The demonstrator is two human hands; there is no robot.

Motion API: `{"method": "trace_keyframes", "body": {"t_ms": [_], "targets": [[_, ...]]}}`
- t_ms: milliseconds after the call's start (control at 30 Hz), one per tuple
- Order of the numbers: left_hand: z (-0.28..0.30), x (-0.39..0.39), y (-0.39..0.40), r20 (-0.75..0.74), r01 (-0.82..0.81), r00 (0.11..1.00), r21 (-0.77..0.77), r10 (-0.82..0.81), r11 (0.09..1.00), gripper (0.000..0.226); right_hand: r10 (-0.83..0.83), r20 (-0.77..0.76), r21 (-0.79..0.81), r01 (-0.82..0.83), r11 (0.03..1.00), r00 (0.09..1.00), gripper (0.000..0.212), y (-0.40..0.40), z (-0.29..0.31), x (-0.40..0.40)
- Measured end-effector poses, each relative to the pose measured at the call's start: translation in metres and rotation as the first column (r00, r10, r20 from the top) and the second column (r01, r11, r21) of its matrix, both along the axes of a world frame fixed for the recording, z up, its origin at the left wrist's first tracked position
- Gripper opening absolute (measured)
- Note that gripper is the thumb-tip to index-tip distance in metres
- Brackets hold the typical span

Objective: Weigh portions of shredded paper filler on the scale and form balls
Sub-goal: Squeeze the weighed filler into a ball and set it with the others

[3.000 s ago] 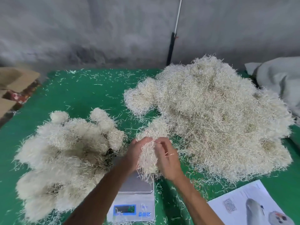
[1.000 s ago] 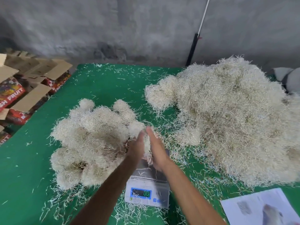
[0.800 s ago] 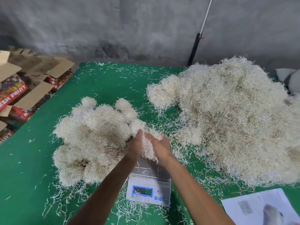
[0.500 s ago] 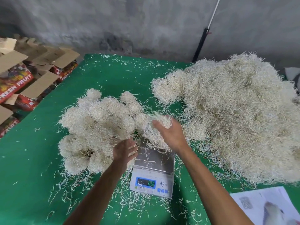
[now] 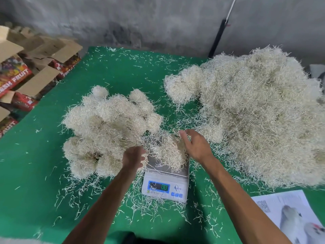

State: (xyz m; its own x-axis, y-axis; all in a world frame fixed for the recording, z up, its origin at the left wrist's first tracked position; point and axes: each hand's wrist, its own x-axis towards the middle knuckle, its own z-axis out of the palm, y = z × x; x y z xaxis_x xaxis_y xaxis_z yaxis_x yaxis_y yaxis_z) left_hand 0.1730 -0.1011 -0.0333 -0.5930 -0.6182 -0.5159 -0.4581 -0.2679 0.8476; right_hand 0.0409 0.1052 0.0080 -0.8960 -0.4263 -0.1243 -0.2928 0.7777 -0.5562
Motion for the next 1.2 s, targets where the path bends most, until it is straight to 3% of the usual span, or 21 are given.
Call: {"method": "trace_keyframes", "body": {"t_ms": [333, 567, 967, 1100, 1200], "targets": [[-0.007, 0.001, 0.011, -0.001, 0.082, 0.997, 0.108, -0.083, 0.991, 0.013, 0.021, 0.054, 0.000, -0.021, 1.000, 0.998, 0.082, 0.006, -0.019, 0.001], [-0.009, -0.003, 0.011, 0.026, 0.074, 0.997, 0.144, -0.079, 0.987, 0.010, -0.003, 0.148, -0.161, 0.027, 0.987, 0.989, 0.073, 0.000, -0.018, -0.009], [-0.005, -0.026, 0.012, 0.014, 0.109, 0.994, 0.054, -0.109, 0.993, 0.011, -0.024, 0.175, -0.224, 0.064, 0.972, 0.984, 0.058, 0.004, -0.025, -0.057], [-0.010, -0.033, 0.011, 0.034, 0.096, 0.995, -0.011, -0.096, 0.995, 0.021, -0.113, -0.018, -0.082, 0.111, 0.990, 0.993, 0.051, 0.020, -0.047, -0.084], [-0.010, -0.041, 0.007, -0.018, 0.071, 0.997, -0.007, -0.071, 0.997, 0.021, -0.120, -0.059, 0.239, 0.131, 0.962, 0.991, 0.078, 0.033, -0.069, -0.113]]}}
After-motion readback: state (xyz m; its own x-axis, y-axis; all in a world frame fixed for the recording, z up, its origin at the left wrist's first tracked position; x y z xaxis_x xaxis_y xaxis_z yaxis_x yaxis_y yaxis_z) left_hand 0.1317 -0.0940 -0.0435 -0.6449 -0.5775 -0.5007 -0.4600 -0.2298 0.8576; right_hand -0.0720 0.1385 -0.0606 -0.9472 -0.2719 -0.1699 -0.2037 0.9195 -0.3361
